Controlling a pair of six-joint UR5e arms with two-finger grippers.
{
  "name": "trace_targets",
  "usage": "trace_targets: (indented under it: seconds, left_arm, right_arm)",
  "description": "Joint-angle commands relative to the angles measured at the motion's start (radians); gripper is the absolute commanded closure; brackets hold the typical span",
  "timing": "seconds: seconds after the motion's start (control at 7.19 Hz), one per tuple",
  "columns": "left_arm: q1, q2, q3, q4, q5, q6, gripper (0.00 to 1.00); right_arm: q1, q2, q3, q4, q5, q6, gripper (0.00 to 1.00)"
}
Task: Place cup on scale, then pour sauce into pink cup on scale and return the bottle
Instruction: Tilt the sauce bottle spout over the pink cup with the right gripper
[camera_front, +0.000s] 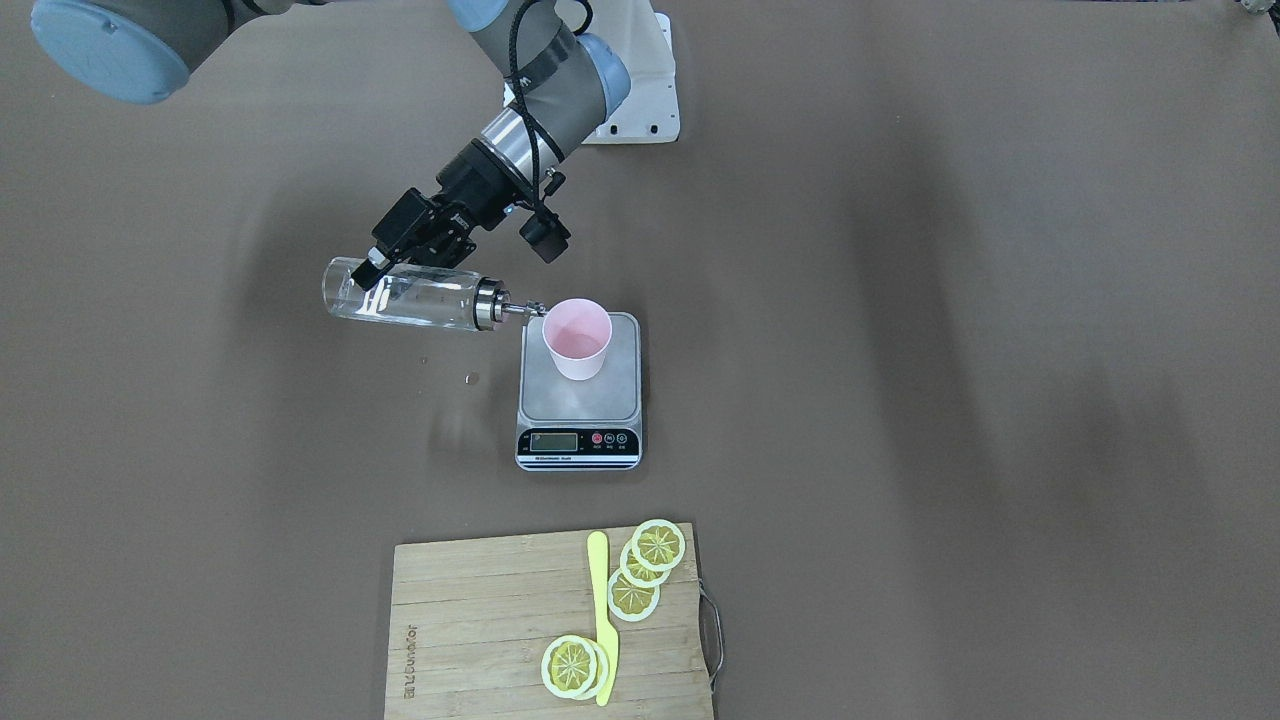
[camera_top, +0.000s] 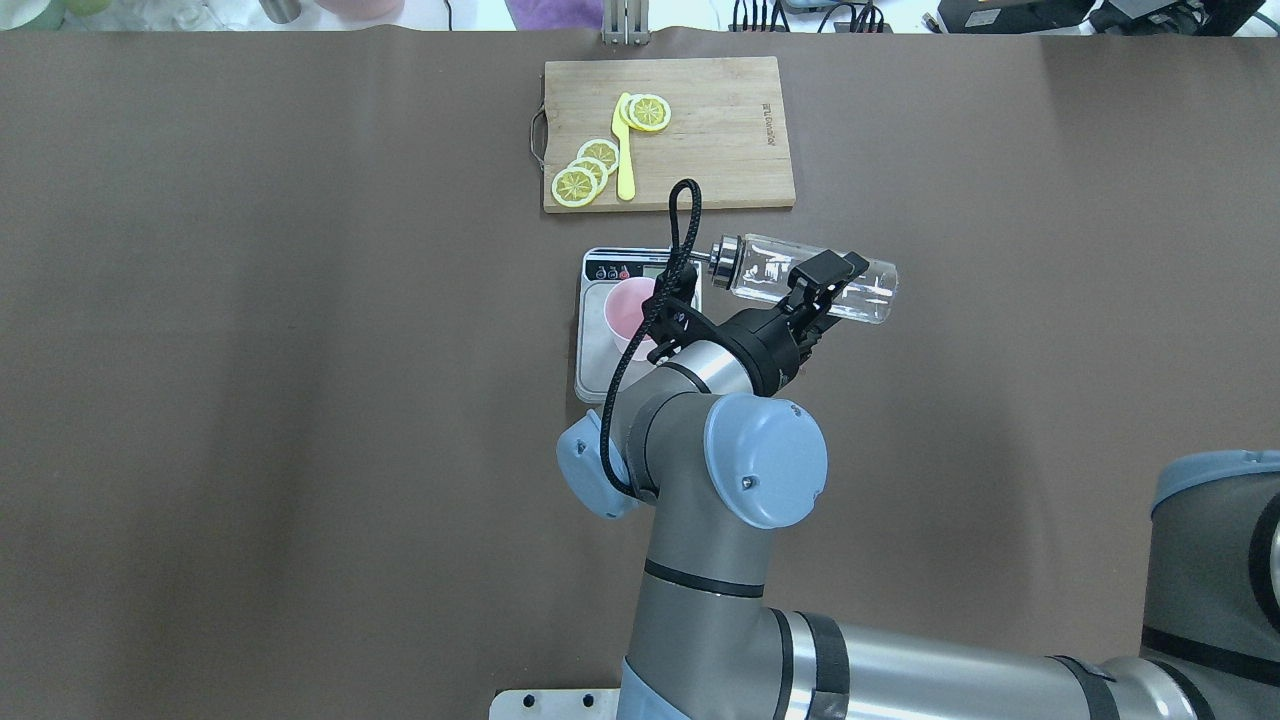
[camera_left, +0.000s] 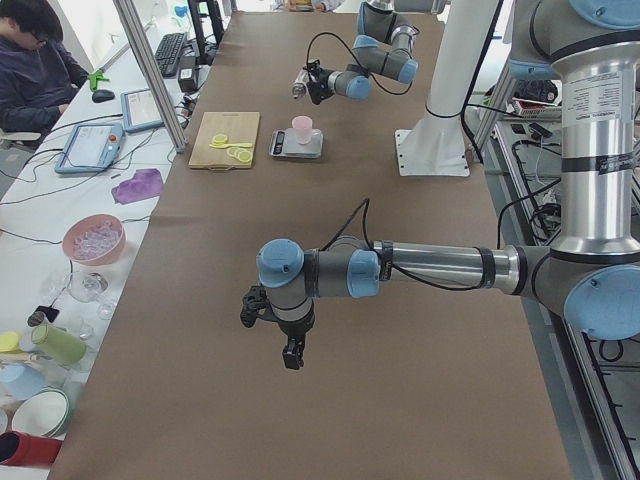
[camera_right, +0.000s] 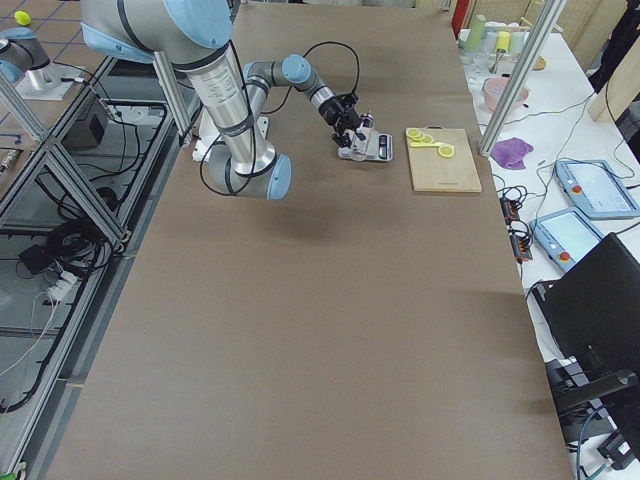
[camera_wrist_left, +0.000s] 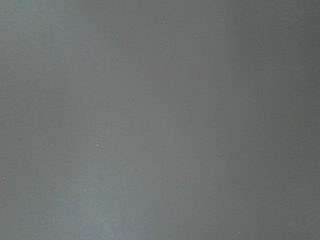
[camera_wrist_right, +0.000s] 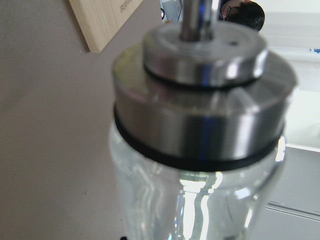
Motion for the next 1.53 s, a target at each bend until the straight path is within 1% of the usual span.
trace_targets:
  seconds: [0.0, 0.42, 0.7, 0.84, 1.11, 1.39]
  left_arm:
    - [0.000, 0.000, -0.001, 0.002, 0.000, 0.000, 0.01]
    - [0.000, 0.001, -0.001, 0.008, 0.000, 0.000, 0.01]
    - [0.000, 0.001, -0.001, 0.008, 0.000, 0.000, 0.01]
    - [0.000, 0.001, -0.003, 0.008, 0.000, 0.000, 0.01]
    - [0.000, 0.010, -0.003, 0.008, 0.000, 0.000, 0.01]
    - [0.000, 0.012, -0.004, 0.008, -0.002, 0.000, 0.01]
  right_arm:
    - [-0.001, 0.009, -0.008, -0.059, 0.001, 0.023, 1.00]
    - [-0.004, 0.060, -0.077, -0.137, 0.021, 0.104, 1.00]
    - [-0.004, 0.097, -0.135, -0.152, 0.024, 0.132, 1.00]
    - [-0.005, 0.100, -0.143, -0.155, 0.032, 0.137, 1.00]
    - [-0.014, 0.111, -0.143, -0.209, 0.036, 0.170, 1.00]
    - [-0.016, 0.127, -0.158, -0.229, 0.044, 0.177, 1.00]
